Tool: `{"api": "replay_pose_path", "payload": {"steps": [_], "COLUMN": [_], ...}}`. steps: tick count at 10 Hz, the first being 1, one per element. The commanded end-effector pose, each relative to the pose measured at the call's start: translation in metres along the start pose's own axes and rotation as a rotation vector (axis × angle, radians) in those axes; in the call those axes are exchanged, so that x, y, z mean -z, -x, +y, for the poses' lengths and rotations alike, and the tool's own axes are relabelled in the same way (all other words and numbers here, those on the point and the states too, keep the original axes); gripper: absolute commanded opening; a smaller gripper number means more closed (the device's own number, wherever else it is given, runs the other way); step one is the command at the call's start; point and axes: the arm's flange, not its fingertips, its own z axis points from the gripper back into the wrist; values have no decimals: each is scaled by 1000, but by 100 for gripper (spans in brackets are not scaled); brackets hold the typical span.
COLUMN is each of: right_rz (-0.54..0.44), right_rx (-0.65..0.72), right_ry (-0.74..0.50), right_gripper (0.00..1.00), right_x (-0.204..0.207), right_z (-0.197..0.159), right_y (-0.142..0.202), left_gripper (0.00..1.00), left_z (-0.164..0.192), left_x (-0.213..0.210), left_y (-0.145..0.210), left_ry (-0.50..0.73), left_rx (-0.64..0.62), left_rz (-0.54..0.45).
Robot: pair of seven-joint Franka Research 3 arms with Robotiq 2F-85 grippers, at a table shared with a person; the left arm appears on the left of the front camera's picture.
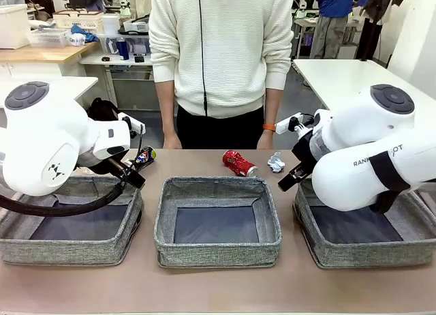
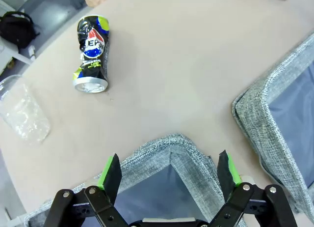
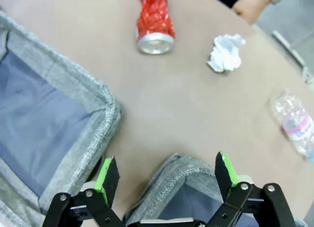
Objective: Sort the waste into the appropriate baskets.
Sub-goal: Pick up the waste item pointed out by the person.
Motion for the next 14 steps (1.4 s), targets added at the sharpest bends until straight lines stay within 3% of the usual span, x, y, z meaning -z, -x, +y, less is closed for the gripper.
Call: {"api": "replay_pose_path", "payload": {"steps": [1, 7, 8, 9, 10, 12, 14], "right_rz": [-2, 0, 10, 3, -5, -68, -65], "right_rx": [1, 0, -98, -111, -82, -43, -94], "right_ry": [0, 0, -12, 59, 124, 187, 237], "right_gripper": [100, 100, 100, 100, 100, 100, 100], "right_x": [-1, 0, -19, -56, -104, -189, -209], "right_z": [0, 0, 0, -2, 1, 25, 41], "right_y": [0, 0, -6, -16, -23, -10, 18], "left_gripper": [100, 100, 100, 100, 100, 100, 100], "left_z": [0, 0, 0, 13, 18, 11, 1], "left_x": [0, 0, 0, -38, -90, -184, -199], "left_y": [0, 0, 0, -3, -6, 20, 46], "left_ry": [0, 0, 0, 25, -13, 63, 55], "left_rx": [1, 1, 0, 11, -36, -49, -37], "left_rz": [0, 0, 0, 5, 79, -82, -121]}}
